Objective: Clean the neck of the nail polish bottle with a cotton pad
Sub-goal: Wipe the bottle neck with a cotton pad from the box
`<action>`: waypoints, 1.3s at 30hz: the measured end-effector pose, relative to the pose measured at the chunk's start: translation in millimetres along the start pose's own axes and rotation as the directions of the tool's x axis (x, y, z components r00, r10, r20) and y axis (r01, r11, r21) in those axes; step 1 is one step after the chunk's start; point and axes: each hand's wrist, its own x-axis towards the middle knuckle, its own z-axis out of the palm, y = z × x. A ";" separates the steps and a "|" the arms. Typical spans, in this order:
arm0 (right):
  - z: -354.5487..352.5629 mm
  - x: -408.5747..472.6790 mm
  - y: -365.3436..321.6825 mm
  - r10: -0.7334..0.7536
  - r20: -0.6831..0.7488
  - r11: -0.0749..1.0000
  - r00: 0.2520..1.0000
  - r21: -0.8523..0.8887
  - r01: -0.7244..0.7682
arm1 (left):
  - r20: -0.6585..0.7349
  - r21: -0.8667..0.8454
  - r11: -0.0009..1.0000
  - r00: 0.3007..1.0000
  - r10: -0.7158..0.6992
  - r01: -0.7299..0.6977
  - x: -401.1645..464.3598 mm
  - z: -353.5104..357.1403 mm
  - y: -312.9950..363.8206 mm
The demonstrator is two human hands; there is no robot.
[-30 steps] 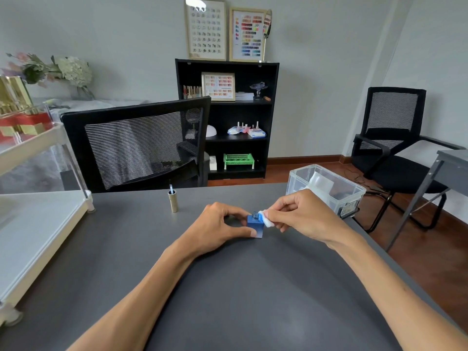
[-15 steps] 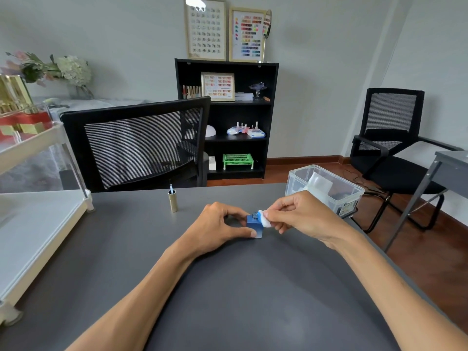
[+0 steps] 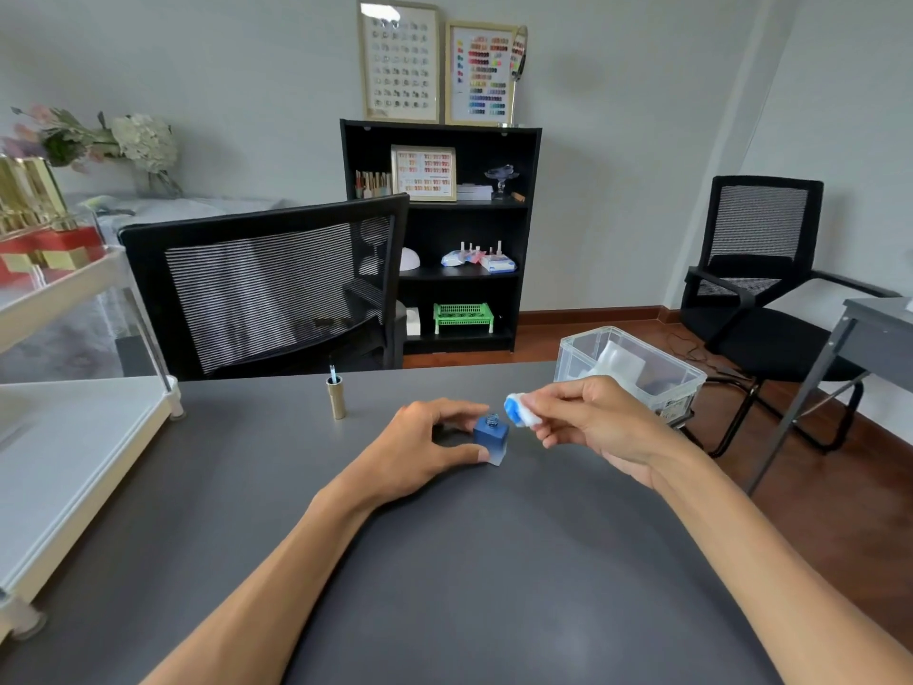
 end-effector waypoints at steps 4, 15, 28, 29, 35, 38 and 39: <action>1.0 2.8 4.3 0.010 -0.061 1.000 0.998 0.016 -0.009 | -0.128 0.002 0.999 0.991 -0.031 0.032 -0.7 9.9 3.6; 5.1 7.5 10.6 0.070 -0.044 0.997 0.997 -0.010 -0.071 | -0.136 -0.027 1.000 0.991 -0.015 0.012 -0.3 19.6 5.3; 5.4 8.5 12.0 0.062 -0.032 0.997 0.998 -0.038 -0.063 | -0.178 0.049 0.998 0.984 -0.029 0.038 -3.2 20.5 11.9; 5.9 8.6 12.4 0.063 -0.032 0.997 0.997 -0.040 -0.065 | -0.177 0.055 0.998 0.984 -0.024 0.034 -3.1 20.9 12.0; 10.9 10.0 12.9 0.059 -0.080 0.994 0.995 -0.090 -0.066 | -0.170 0.040 0.998 0.984 -0.050 0.058 -1.5 19.9 14.9; 16.0 13.6 11.8 0.006 -0.148 0.988 0.989 -0.151 -0.028 | -0.154 0.006 0.999 0.987 -0.048 0.050 -1.4 18.4 15.5; 17.9 14.5 11.5 -0.014 -0.166 0.984 0.986 -0.175 -0.016 | -0.141 -0.009 0.999 0.989 -0.050 0.049 -1.1 18.2 15.3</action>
